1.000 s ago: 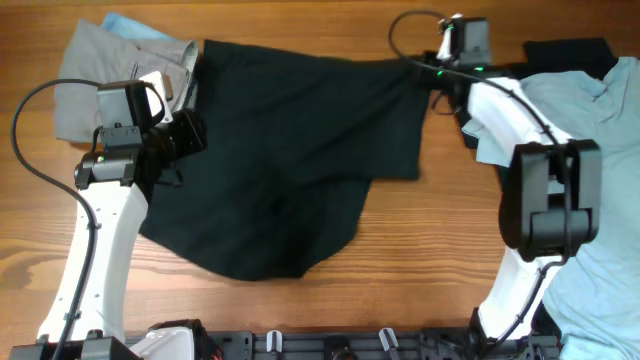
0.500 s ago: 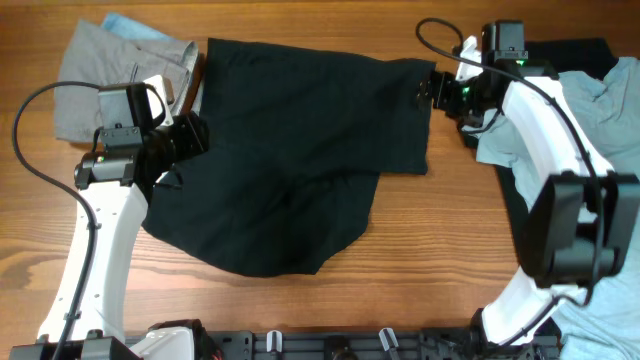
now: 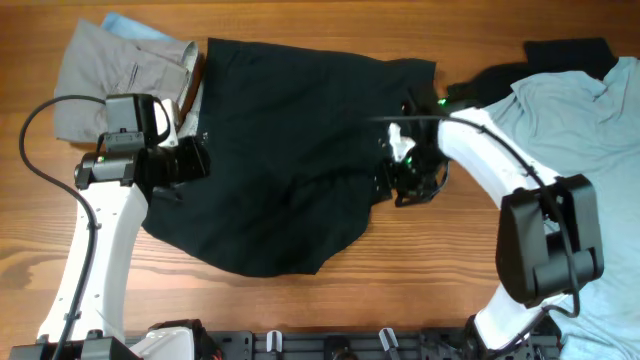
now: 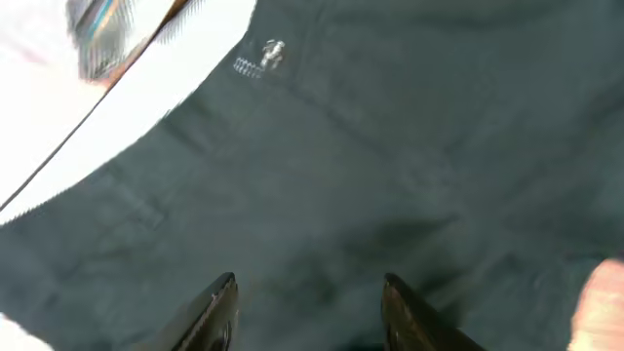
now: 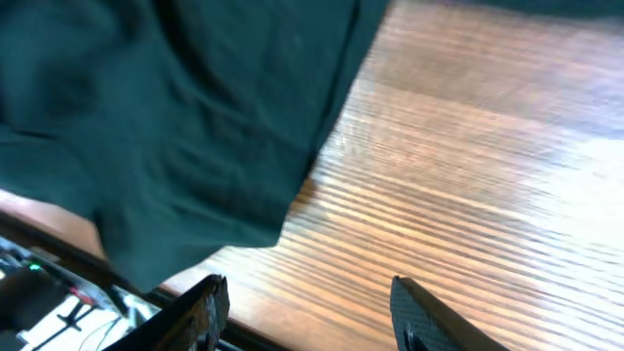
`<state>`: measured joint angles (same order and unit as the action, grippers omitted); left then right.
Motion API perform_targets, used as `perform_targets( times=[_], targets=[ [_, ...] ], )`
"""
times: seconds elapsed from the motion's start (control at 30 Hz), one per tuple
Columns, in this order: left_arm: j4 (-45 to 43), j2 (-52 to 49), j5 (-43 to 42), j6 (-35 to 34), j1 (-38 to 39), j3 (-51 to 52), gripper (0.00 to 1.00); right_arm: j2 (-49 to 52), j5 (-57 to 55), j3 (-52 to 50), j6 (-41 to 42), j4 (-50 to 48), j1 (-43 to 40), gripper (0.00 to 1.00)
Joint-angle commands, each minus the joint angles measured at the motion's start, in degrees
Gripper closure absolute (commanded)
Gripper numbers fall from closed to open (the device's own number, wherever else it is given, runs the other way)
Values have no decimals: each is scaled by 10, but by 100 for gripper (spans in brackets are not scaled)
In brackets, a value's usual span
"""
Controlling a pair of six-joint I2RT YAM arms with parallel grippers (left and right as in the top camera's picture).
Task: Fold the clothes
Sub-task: 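Pull the shorts taut between both grippers and lay them flat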
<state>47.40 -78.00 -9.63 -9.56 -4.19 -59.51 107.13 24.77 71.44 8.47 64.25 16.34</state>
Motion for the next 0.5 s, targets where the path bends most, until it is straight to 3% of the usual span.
perform_targets(
  times=[0.0, 0.17, 0.3, 0.43, 0.47],
  targets=[
    [20, 0, 44, 18, 2, 0, 54, 2, -12, -54, 21, -26, 15, 36],
    [21, -12, 44, 14, 2, 0, 51, 2, 45, -97, 6, -88, 41, 29],
    [20, -21, 44, 14, 2, 0, 51, 2, 66, -120, 69, -151, 68, 29],
    [19, -24, 44, 14, 2, 2, 51, 2, 88, -130, 96, -189, 83, 39],
    [18, -24, 43, 14, 2, 3, 51, 2, 88, -130, 103, -196, 87, 48]
  ],
)
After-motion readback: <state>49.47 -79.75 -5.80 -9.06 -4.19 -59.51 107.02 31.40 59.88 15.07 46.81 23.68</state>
